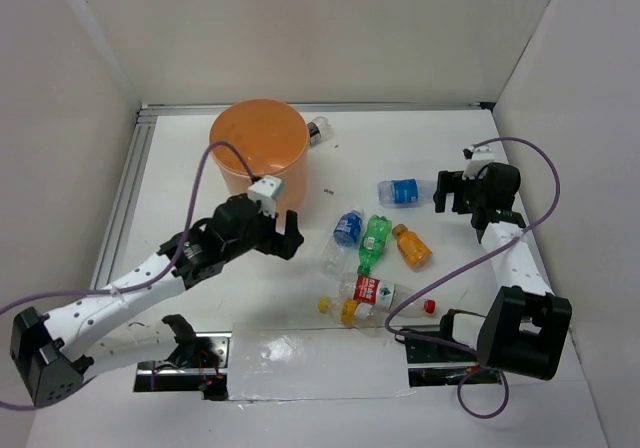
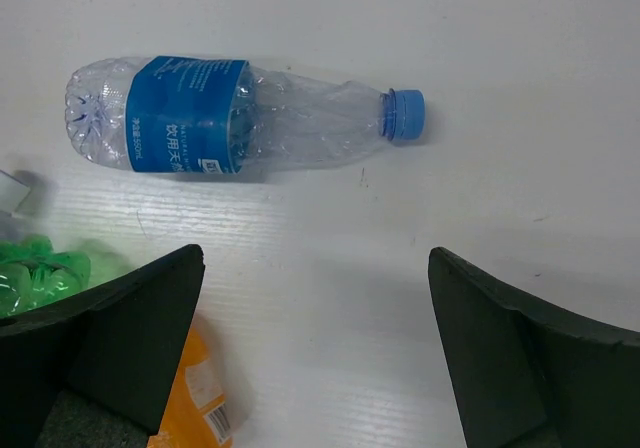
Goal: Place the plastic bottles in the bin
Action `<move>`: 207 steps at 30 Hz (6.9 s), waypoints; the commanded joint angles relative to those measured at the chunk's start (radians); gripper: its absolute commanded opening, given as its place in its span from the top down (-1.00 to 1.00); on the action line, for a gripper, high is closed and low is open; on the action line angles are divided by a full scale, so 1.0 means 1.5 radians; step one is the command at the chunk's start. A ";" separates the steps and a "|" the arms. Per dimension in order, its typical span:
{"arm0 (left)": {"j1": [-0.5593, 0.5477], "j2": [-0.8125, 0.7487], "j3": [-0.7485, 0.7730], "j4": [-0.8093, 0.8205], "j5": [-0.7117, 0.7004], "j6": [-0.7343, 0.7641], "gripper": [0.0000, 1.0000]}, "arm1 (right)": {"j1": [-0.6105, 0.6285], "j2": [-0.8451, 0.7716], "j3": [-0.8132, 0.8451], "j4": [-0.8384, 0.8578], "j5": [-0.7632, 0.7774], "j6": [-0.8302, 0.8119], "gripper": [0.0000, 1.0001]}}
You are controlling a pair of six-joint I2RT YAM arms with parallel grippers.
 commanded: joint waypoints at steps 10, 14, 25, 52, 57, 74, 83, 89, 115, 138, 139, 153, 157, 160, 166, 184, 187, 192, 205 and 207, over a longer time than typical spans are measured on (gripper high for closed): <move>-0.125 0.206 0.100 0.045 -0.089 0.016 -0.93 | -0.003 -0.053 0.003 -0.042 -0.114 -0.117 -1.00; -0.131 0.276 0.126 0.058 -0.122 0.010 -0.70 | -0.009 -0.060 0.003 -0.071 -0.172 -0.152 -0.76; -0.110 0.451 0.234 0.052 -0.127 0.003 -0.82 | -0.009 -0.017 0.035 -0.089 -0.172 -0.145 -1.00; -0.077 0.441 0.487 -0.045 -0.076 0.079 0.94 | -0.009 0.317 0.308 -0.359 -0.455 -0.964 -1.00; 0.003 0.402 0.641 -0.096 -0.090 0.107 0.90 | 0.021 0.471 0.441 -0.500 -0.399 -1.091 -0.98; 0.221 0.365 0.470 -0.022 -0.128 0.088 -0.53 | 0.082 0.561 0.422 -0.407 -0.318 -1.084 -0.95; 0.116 0.290 0.515 -0.047 -0.110 0.200 -0.96 | 0.102 0.604 0.462 -0.449 -0.279 -1.084 -0.01; 0.001 0.156 0.334 -0.023 0.102 0.251 -0.67 | 0.096 0.500 0.554 -0.567 -0.348 -1.047 0.75; -0.362 0.160 -0.099 0.339 -0.033 0.239 -0.72 | 0.567 0.725 1.143 0.108 -0.521 0.117 0.40; -0.380 0.423 -0.051 0.403 0.091 0.348 -0.15 | 0.187 0.404 0.726 -0.392 -0.470 -0.205 -0.49; -0.380 0.430 -0.051 0.396 0.091 0.348 0.03 | 0.176 0.385 0.655 -0.392 -0.453 -0.205 -0.54; -0.367 0.117 0.020 0.207 -0.099 0.304 1.00 | 0.065 0.193 0.297 -0.421 -0.142 -0.205 -0.98; -0.215 0.060 0.071 0.246 -0.142 0.304 1.00 | 0.065 0.172 0.235 -0.398 -0.128 -0.221 -0.98; -0.051 0.060 0.111 0.323 -0.123 0.268 1.00 | 0.065 0.187 0.229 -0.404 -0.145 -0.233 -0.98; 0.141 0.156 0.201 0.415 -0.119 0.199 1.00 | 0.072 0.204 0.235 -0.410 -0.160 -0.239 -0.98; 0.177 0.176 0.285 0.268 -0.134 0.284 -0.99 | 0.149 0.264 0.208 -0.404 -0.081 -0.240 -0.98; 0.067 0.145 0.283 0.239 -0.124 0.347 -0.99 | 0.168 0.301 0.202 -0.414 -0.057 -0.240 -0.98; -0.127 0.098 0.161 0.205 -0.016 0.352 -0.99 | 0.181 0.339 0.179 -0.421 -0.019 -0.240 -0.83; -0.358 0.173 -0.056 0.349 -0.068 0.268 -0.99 | 0.163 0.349 0.540 -0.639 -0.126 -0.369 0.73; -0.367 0.192 -0.056 0.357 -0.083 0.294 -0.99 | 0.175 0.393 0.669 -0.697 -0.158 -0.392 0.73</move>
